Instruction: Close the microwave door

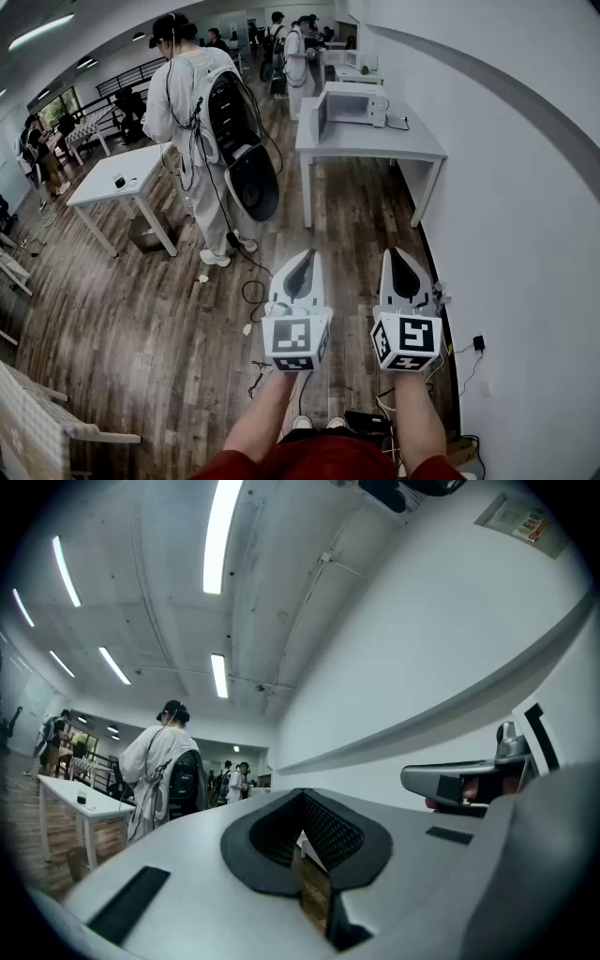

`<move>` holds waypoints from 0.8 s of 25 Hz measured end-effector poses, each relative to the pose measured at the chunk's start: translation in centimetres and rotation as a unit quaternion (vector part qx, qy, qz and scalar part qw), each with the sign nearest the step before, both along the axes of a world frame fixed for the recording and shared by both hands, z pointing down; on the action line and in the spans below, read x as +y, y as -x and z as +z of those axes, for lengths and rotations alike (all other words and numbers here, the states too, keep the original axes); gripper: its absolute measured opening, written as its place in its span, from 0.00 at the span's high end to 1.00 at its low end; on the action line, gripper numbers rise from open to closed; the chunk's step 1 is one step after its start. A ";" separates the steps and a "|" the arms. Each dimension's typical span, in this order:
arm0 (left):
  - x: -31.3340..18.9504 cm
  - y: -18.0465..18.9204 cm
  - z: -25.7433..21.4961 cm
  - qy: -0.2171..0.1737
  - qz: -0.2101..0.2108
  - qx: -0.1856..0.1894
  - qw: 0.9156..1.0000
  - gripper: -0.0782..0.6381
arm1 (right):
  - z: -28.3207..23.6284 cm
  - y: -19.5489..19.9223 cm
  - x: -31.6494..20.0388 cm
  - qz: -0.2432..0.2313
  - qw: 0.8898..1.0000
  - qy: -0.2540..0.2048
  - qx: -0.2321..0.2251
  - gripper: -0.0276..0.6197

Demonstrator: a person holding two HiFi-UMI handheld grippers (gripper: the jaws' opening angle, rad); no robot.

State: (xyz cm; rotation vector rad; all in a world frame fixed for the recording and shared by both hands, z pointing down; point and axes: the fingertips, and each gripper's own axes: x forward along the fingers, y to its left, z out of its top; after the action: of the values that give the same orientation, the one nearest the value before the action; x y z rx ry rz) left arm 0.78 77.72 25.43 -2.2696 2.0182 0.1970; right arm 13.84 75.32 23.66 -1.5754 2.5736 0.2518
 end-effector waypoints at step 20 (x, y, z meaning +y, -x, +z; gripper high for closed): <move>-3.9 -5.8 1.1 0.002 -0.002 -0.022 1.000 0.85 | 1.9 -5.2 -3.7 -0.016 1.000 0.010 -0.021 0.91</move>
State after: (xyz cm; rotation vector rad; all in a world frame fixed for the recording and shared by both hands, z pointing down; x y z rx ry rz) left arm 6.54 73.79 26.49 -2.2521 2.0018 0.1415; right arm 19.01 71.59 25.53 -1.5273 2.5766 0.1883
